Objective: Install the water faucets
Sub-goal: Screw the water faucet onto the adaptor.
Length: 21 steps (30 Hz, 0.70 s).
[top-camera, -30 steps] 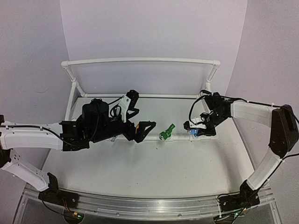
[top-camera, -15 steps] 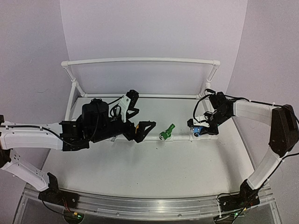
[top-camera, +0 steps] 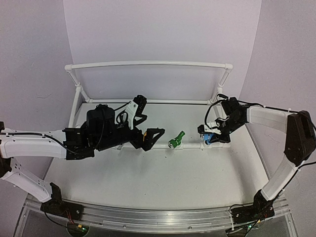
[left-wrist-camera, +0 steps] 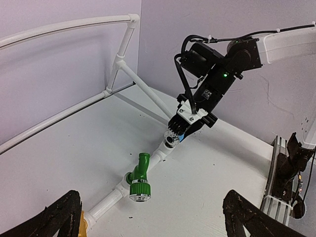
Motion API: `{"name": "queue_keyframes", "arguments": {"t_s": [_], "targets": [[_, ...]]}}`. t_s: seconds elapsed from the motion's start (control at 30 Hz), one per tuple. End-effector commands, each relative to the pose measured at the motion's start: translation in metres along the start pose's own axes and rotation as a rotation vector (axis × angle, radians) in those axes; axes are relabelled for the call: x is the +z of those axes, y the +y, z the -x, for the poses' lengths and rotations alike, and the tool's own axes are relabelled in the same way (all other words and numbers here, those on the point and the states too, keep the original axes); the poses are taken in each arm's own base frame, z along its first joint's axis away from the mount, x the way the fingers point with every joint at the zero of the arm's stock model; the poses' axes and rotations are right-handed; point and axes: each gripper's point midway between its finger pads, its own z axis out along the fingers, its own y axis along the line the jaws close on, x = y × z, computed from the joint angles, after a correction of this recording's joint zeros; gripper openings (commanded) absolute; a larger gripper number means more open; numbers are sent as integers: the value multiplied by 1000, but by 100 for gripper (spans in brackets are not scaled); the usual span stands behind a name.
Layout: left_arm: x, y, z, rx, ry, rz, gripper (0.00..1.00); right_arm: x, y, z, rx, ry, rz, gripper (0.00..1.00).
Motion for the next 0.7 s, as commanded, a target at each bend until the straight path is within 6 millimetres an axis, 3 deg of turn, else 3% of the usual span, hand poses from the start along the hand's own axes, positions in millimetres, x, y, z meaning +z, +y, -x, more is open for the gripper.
{"name": "queue_keyframes", "arguments": {"t_s": [0.0, 0.33, 0.67], "targets": [[-2, -2, 19, 11, -50, -9, 100, 0, -6, 3, -9, -14, -5, 0], [-4, -1, 19, 9, -51, -5, 100, 7, -11, 1, -5, -15, -3, 0], [-3, -2, 18, 13, -47, -7, 100, 1, -25, 10, 28, -58, -23, 0]]}}
